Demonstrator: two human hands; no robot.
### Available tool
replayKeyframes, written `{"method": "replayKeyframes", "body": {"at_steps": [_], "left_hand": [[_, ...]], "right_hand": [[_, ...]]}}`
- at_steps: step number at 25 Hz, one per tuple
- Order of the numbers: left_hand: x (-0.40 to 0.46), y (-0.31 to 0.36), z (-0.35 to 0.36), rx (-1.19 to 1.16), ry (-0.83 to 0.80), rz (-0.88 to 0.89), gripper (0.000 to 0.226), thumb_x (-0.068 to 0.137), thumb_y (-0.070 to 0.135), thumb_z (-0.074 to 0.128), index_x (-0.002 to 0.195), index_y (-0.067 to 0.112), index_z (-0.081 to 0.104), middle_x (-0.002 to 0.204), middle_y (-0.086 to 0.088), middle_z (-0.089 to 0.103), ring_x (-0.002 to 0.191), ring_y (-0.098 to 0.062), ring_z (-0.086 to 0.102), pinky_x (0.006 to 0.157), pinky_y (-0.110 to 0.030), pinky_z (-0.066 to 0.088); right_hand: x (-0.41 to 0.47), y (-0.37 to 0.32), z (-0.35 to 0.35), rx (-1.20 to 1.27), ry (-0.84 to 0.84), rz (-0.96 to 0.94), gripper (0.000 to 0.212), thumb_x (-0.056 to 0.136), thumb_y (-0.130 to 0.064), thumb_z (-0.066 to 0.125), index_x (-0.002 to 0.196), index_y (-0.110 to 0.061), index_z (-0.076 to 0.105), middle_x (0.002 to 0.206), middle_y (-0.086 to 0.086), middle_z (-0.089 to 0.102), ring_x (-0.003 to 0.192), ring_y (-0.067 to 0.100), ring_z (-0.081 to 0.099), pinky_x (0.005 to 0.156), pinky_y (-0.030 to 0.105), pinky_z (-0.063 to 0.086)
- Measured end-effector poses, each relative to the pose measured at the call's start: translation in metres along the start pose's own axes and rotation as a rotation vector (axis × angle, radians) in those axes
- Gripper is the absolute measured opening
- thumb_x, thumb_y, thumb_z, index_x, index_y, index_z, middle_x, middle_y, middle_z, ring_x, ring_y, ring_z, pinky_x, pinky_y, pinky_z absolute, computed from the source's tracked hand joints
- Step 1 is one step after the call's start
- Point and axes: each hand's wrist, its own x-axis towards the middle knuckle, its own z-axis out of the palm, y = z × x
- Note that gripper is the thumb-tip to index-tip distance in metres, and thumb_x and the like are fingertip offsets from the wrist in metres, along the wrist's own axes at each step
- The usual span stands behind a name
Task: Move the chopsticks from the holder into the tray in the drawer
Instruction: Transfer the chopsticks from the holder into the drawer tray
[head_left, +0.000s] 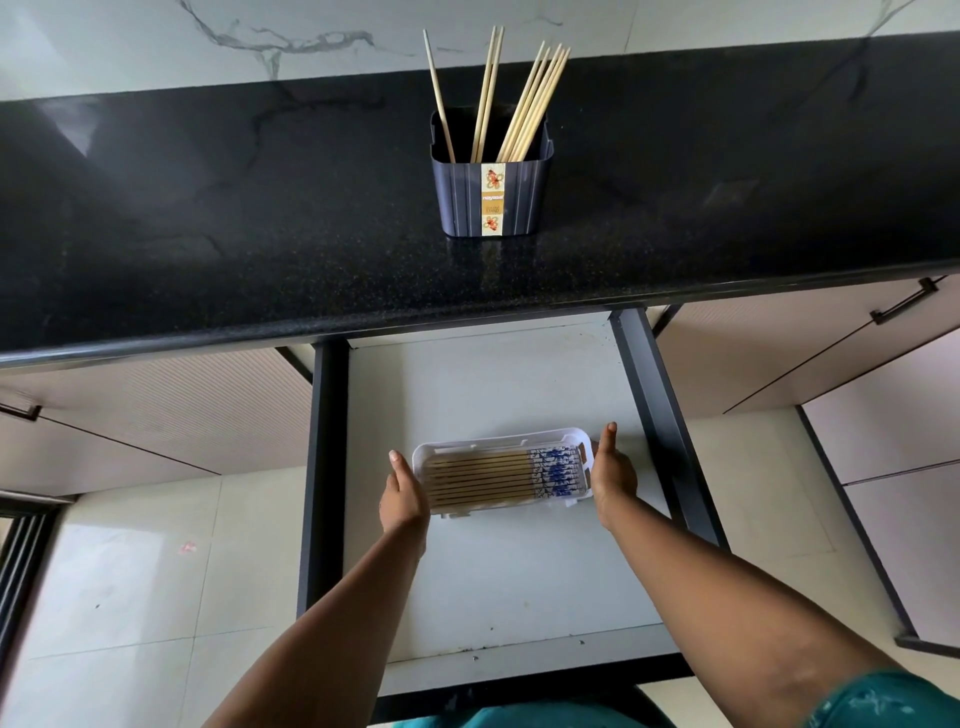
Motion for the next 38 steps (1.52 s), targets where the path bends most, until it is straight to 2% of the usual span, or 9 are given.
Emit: {"method": "replayKeyframes", "body": {"at_steps": [5, 8, 13, 15, 18, 21, 27, 33, 38], "left_hand": [[-0.003, -0.003, 0.002, 0.059, 0.059, -0.015, 0.081, 0.090, 0.068, 0.018, 0.129, 0.008, 0.055, 0.134, -0.019, 0.056, 0.124, -0.037, 0.050, 0.104, -0.044, 0.038], [-0.002, 0.001, -0.001, 0.283, 0.053, 0.042, 0.077, 0.093, 0.062, 0.013, 0.128, 0.006, 0.054, 0.130, -0.022, 0.057, 0.120, -0.037, 0.052, 0.104, -0.044, 0.040], [-0.008, 0.010, -0.005, 0.301, 0.116, 0.002, 0.073, 0.094, 0.060, 0.022, 0.131, 0.002, 0.046, 0.135, -0.023, 0.051, 0.124, -0.038, 0.049, 0.104, -0.045, 0.038], [-0.018, 0.027, -0.004, 0.311, 0.212, 0.160, 0.065, 0.095, 0.055, 0.031, 0.133, 0.003, 0.042, 0.138, -0.022, 0.047, 0.128, -0.038, 0.044, 0.105, -0.047, 0.034], [-0.043, 0.084, 0.000, 0.370, 0.295, 0.712, 0.052, 0.094, 0.044, 0.045, 0.130, 0.007, 0.045, 0.129, -0.018, 0.053, 0.121, -0.036, 0.047, 0.099, -0.046, 0.039], [-0.072, 0.163, 0.015, 0.463, 0.231, 1.136, 0.050, 0.091, 0.042, 0.051, 0.130, 0.010, 0.047, 0.124, -0.012, 0.056, 0.115, -0.031, 0.050, 0.094, -0.043, 0.043], [-0.097, 0.300, 0.035, 0.649, 0.034, 1.229, 0.040, 0.093, 0.033, 0.048, 0.126, 0.010, 0.046, 0.128, -0.015, 0.053, 0.119, -0.034, 0.042, 0.091, -0.045, 0.042], [-0.079, 0.364, 0.049, 0.749, 0.059, 1.251, 0.033, 0.096, 0.024, 0.041, 0.126, 0.010, 0.047, 0.128, -0.014, 0.055, 0.119, -0.031, 0.049, 0.094, -0.043, 0.044], [-0.050, 0.383, 0.066, 0.896, 0.047, 1.227, 0.028, 0.098, 0.027, 0.038, 0.115, 0.011, 0.053, 0.121, -0.012, 0.059, 0.111, -0.031, 0.053, 0.088, -0.043, 0.046]], "right_hand": [[0.001, -0.001, -0.006, -0.068, -0.015, 0.035, 0.083, 0.092, -0.069, 0.008, 0.080, -0.013, 0.068, 0.099, 0.015, 0.072, 0.092, 0.035, 0.065, 0.079, 0.036, 0.048], [-0.001, -0.002, -0.007, -0.122, -0.030, 0.074, 0.089, 0.092, -0.068, 0.007, 0.100, -0.007, 0.071, 0.109, 0.017, 0.070, 0.095, 0.034, 0.063, 0.078, 0.035, 0.047], [-0.011, -0.021, -0.013, -0.227, 0.071, -0.042, 0.075, 0.099, -0.056, 0.014, 0.114, -0.001, 0.062, 0.119, 0.021, 0.064, 0.108, 0.038, 0.059, 0.083, 0.037, 0.045], [-0.018, -0.039, -0.018, -0.248, 0.148, -0.195, 0.058, 0.101, -0.048, 0.027, 0.118, -0.002, 0.059, 0.123, 0.020, 0.062, 0.112, 0.037, 0.058, 0.088, 0.039, 0.045], [-0.038, -0.087, -0.017, -0.183, 0.155, -0.379, 0.035, 0.096, -0.031, 0.051, 0.119, -0.007, 0.060, 0.125, 0.016, 0.062, 0.116, 0.034, 0.057, 0.095, 0.038, 0.047], [-0.070, -0.155, -0.011, -0.074, 0.079, -0.520, 0.026, 0.092, -0.025, 0.057, 0.115, -0.014, 0.061, 0.118, 0.009, 0.065, 0.109, 0.031, 0.060, 0.087, 0.032, 0.048], [-0.111, -0.283, -0.019, -0.050, 0.007, -0.753, 0.026, 0.090, -0.028, 0.057, 0.113, -0.016, 0.063, 0.119, 0.006, 0.065, 0.107, 0.028, 0.062, 0.083, 0.030, 0.048], [-0.095, -0.359, -0.014, -0.083, 0.005, -0.692, 0.031, 0.093, -0.027, 0.055, 0.117, -0.008, 0.061, 0.116, 0.012, 0.066, 0.102, 0.029, 0.065, 0.074, 0.030, 0.048], [-0.073, -0.405, 0.005, 0.423, -0.249, -0.271, 0.029, 0.092, -0.016, 0.055, 0.118, -0.004, 0.059, 0.084, 0.010, 0.057, 0.081, 0.026, 0.056, 0.065, 0.032, 0.049]]}}
